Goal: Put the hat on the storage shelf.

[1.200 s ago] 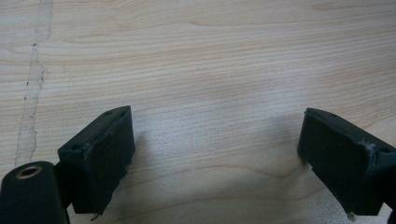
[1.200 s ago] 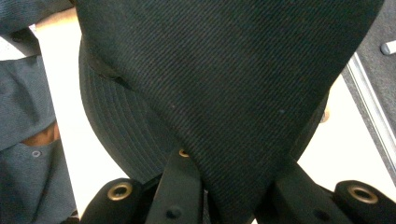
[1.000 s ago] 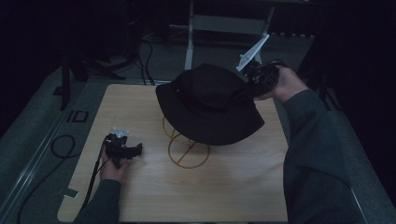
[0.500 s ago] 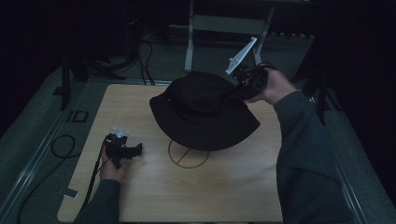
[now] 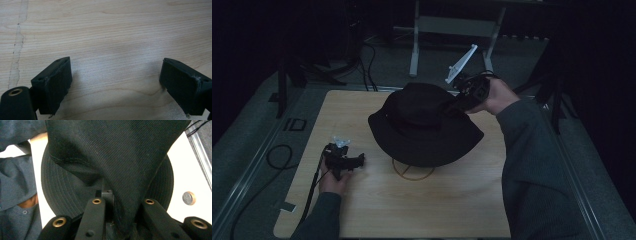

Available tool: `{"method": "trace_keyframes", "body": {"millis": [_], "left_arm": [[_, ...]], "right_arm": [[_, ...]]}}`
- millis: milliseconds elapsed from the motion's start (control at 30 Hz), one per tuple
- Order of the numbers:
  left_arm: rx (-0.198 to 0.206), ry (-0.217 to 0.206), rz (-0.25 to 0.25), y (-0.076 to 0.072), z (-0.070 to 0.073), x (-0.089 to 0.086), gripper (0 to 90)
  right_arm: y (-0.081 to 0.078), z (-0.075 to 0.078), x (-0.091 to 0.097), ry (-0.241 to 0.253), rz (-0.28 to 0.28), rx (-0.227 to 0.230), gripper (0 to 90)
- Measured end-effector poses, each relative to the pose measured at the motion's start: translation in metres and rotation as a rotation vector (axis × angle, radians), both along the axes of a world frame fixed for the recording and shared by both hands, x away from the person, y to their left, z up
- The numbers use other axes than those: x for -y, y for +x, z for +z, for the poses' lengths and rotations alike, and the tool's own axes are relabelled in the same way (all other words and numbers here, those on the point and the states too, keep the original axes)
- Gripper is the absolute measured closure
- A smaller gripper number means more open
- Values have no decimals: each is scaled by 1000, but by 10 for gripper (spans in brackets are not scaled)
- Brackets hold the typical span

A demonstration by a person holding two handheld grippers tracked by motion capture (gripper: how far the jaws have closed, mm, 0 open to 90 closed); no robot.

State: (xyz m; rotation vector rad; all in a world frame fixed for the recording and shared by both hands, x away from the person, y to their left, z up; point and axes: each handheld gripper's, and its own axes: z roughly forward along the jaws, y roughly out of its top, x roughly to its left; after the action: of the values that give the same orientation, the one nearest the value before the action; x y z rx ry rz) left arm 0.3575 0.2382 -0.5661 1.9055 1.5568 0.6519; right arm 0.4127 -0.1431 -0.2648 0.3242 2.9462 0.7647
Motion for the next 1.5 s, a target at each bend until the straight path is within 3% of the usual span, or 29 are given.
{"method": "trace_keyframes", "body": {"millis": [367,533,700,933,1067,1133,1167,1267,1500], "left_arm": [[0,-1,0,0,0,0,112],[1,0,0,0,0,0,112],[1,0,0,0,0,0,112],[1,0,0,0,0,0,113],[0,0,0,0,0,0,112],[0,1,0,0,0,0,113],[0,0,0,0,0,0,112],[0,0,0,0,0,0,113],[0,1,0,0,0,0,112]], "right_arm": [[3,-14,-14,-31,2,-30,781],[3,-21,-21,-63,14,-30,761],[5,-23,-24,-61,0,-22,728],[7,-24,-22,-74,-49,-8,544],[8,-24,-23,-83,-75,-38,418],[8,-24,-23,-86,-90,-45,400],[7,-24,-22,-80,-97,-8,328],[6,-22,-20,-64,-122,30,258],[2,-20,-16,-62,-140,67,142]]}}
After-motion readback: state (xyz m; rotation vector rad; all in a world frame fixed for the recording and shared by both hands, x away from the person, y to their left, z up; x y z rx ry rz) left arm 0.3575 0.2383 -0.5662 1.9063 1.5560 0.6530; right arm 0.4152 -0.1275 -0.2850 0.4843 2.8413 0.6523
